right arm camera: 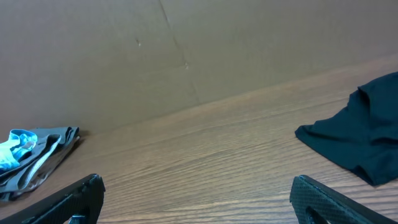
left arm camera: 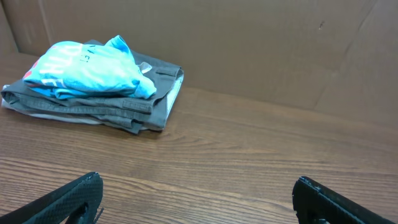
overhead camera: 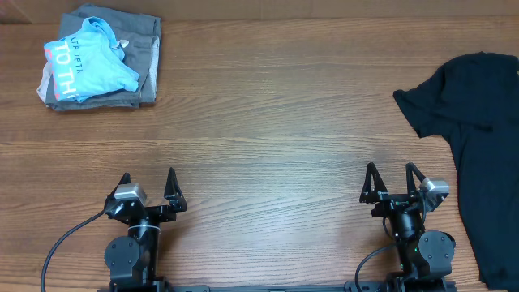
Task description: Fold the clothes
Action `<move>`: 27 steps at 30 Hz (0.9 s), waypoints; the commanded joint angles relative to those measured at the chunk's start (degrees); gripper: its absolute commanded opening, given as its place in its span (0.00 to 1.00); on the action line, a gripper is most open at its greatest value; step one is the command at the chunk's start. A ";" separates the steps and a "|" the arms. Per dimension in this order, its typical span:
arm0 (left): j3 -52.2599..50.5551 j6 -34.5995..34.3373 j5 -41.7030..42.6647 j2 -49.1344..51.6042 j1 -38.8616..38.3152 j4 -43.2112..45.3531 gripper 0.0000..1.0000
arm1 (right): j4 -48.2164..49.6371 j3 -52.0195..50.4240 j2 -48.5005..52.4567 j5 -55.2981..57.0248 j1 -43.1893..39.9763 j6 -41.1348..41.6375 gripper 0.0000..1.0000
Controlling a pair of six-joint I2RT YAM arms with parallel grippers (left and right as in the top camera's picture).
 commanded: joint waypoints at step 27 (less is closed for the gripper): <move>-0.20 0.07 -0.79 -0.44 -0.31 -0.15 1.00 | 27.69 10.58 2.47 -10.67 -0.11 13.90 1.00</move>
